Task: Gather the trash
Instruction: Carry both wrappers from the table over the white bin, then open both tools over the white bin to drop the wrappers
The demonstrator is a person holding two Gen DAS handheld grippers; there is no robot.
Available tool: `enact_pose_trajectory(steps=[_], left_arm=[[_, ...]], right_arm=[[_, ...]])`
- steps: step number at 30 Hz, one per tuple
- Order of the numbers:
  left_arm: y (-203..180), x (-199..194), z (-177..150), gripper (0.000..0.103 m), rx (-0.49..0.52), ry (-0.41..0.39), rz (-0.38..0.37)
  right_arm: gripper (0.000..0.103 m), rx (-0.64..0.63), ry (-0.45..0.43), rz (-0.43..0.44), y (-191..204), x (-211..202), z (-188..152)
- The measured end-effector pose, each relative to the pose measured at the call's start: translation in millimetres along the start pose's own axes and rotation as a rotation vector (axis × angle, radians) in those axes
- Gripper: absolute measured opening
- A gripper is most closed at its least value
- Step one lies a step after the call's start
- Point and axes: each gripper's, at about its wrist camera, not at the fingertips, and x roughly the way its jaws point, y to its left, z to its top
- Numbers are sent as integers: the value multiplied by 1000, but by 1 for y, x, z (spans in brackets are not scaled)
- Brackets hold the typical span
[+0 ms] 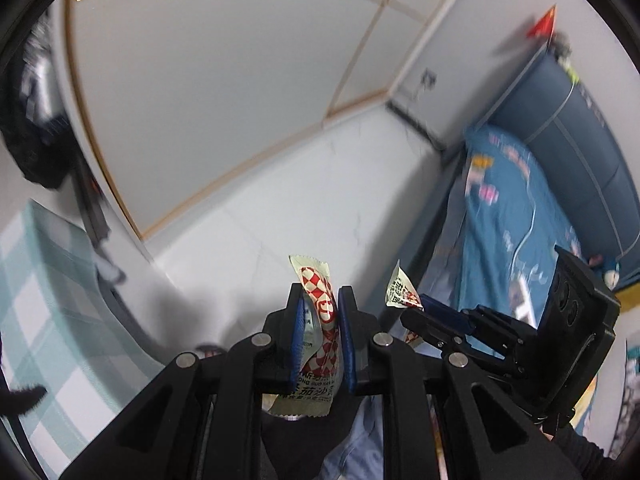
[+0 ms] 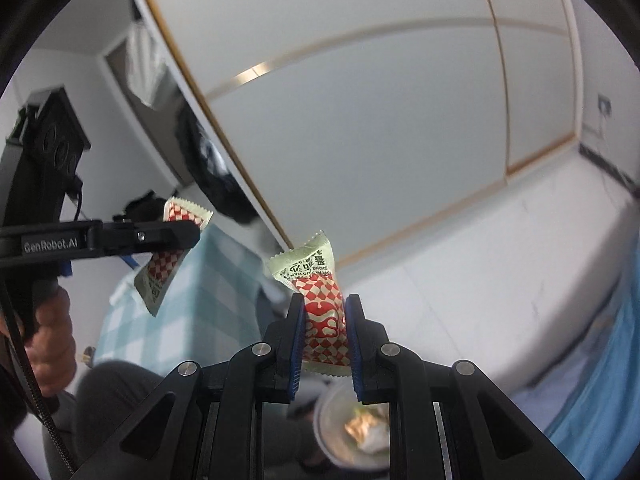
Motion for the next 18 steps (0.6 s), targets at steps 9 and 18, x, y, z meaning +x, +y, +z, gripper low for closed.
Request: enact_pose_trajectory(steps=[9,18], left_arm=[[8,91,-15,12,43,389,-39],[28,165,-36,12,23,672,-77]], right_arm=[[19,126,176,-24,-43,53,-55],[19,207,288,-47,-66,87,-89]])
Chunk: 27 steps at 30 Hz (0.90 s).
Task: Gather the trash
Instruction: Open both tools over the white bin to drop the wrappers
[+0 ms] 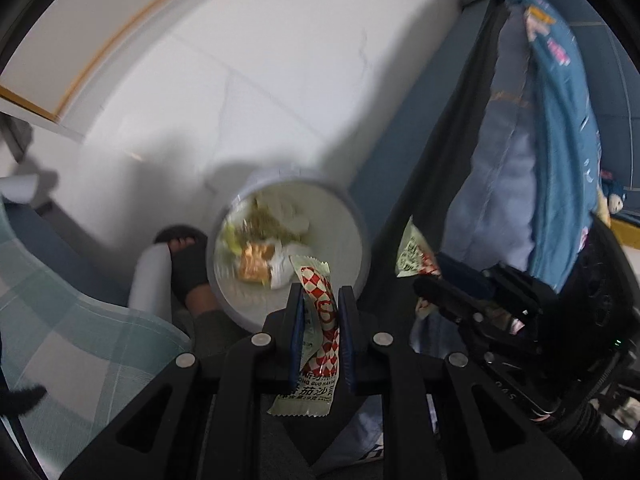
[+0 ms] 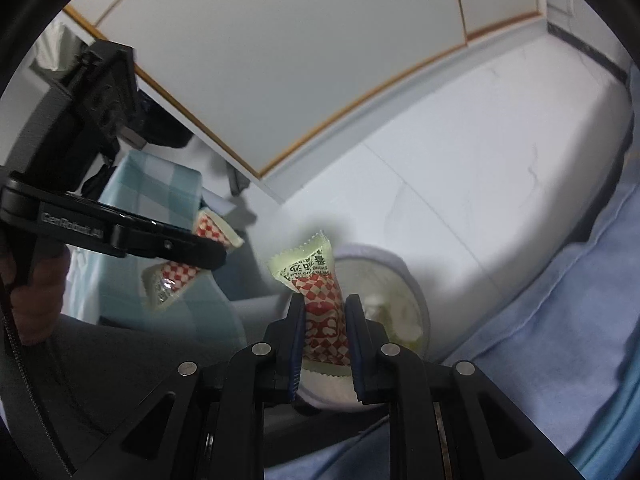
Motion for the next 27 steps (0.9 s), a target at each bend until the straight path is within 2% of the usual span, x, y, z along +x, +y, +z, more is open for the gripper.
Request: enact_pose_trajectory(steps=[5,10,20,22,24,27], left_arm=[[2,19,7,12,29,68,-15],[7,27,15,12,15,78,-39],[26,46,26,14,-58,97,-62],[26,46,26,17,-62,96,-64],[28,47,26,28,-65,92,-64],[29,47,24,34,-66,87,-50]], right_arm=[[19,18,48,-21,5,22,-2],[19,40,91,-14,7,38,-4],[21,44,98,-55,8,45,-9],[22,38,97,-57,10,45,-8],[27,40,101,-60,11,45,-9],[30,42,103,-56,11,45,-9]])
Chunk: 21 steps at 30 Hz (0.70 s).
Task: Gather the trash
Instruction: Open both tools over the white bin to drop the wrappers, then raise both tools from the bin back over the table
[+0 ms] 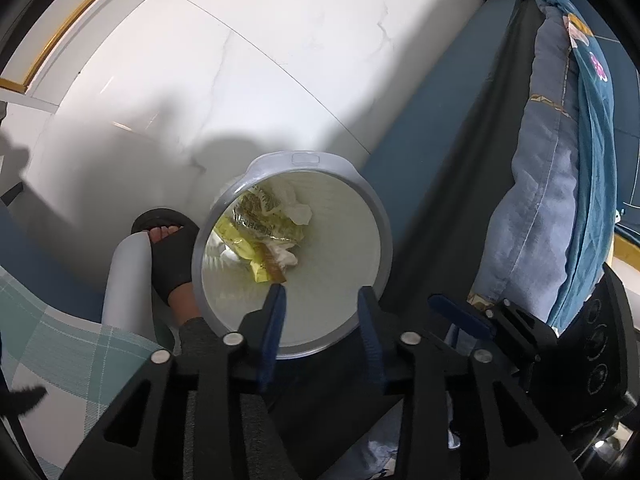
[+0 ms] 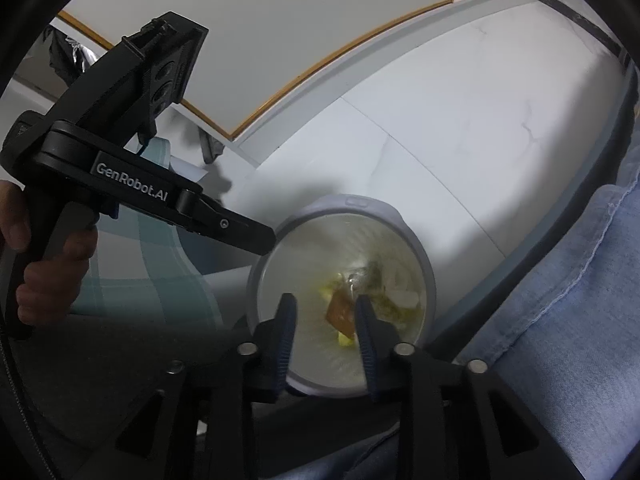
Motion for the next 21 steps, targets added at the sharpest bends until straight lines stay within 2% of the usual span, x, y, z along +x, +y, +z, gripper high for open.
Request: enact_pose_trajectory(steps=[4,8,10,12,16,18,21], left_arm=[[-1,-11,-2,34,7,-31,48],[-12,-34,-4,34,38,-103,89],[-16,-50,-7,38,48,-150,114],[-21,-68,-14,45,60,-208,143],[-26,-111,-33,48,63,-361,182],[-28,-132,-42,57,38,-444,193],[-29,-162,-63,57,-3,-576,226]], right_arm=[[38,7,-22,3,-1,-6,1],[43,3,-55,-4,1,-18,5],[47,-3,-80,-9,2,-25,8],[48,-10,-107,-8,6,-37,11],[53,-27,-163,-7,16,-59,18],[55,-43,-200,-6,23,-74,22],[61,-73,-267,-3,36,-97,30]])
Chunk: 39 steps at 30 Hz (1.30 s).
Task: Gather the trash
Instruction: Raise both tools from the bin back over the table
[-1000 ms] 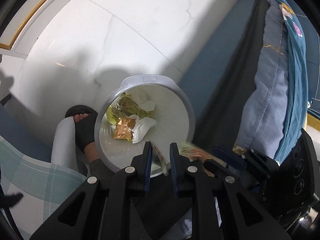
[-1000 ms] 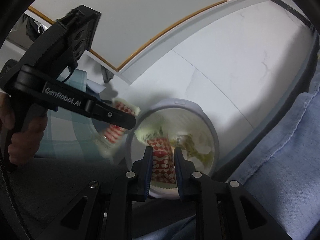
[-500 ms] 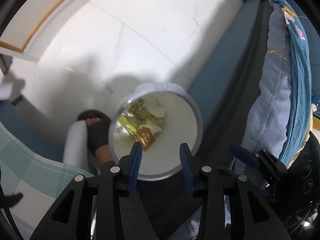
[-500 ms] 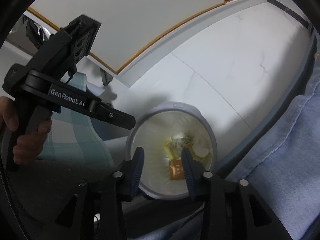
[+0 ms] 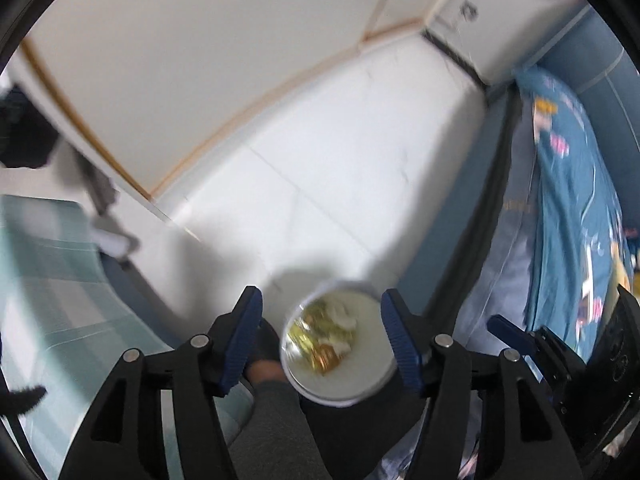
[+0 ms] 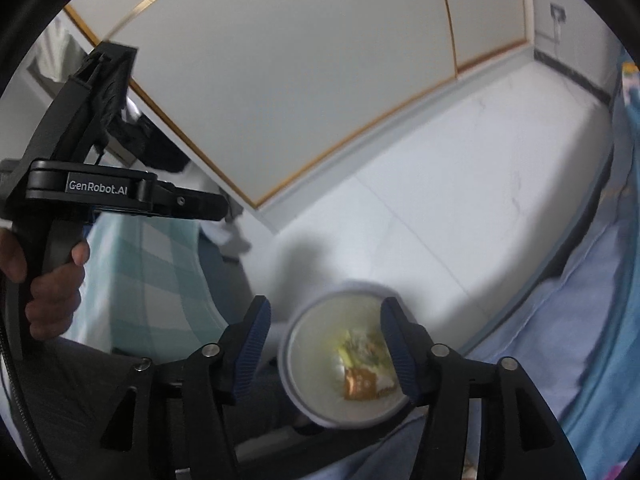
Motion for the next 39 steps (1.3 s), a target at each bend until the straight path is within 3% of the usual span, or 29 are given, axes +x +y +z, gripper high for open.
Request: enact_pose_trajectory(steps=[6,9,11,12,15,22,27,31,33,39], left_arm=[[13,-79,-15,58,-45,-266,123],[29,-115,-28,59,-111,-372,135],[39,-134,-41,67,-154,-445,161],[42,-141,-47,72,-158,-470,186],[51,-167,-66,72,-163,-570,275],[79,-217,-110,73,-242,-734,371],[111,-255,-149,91,-374,-883,471],[138,-264,-168,94,-433,-919,515],[156,-265,-178,100,-477,-929,525],[181,-267,-200,102,-566,-964,570]], right_arm=[[72,-64,-122,18,31,-41,21],[73,-105,-173,46,55,-58,29],[75,-132,-204,62,71,-69,32],[77,-151,-227,75,82,-77,35],[81,-197,-271,106,109,-89,37],[92,-341,-389,176,181,-113,36],[94,-414,-423,232,222,-120,34],[97,-481,-451,271,253,-123,31],[97,-511,-463,301,269,-123,31],[99,-581,-461,414,318,-107,30]])
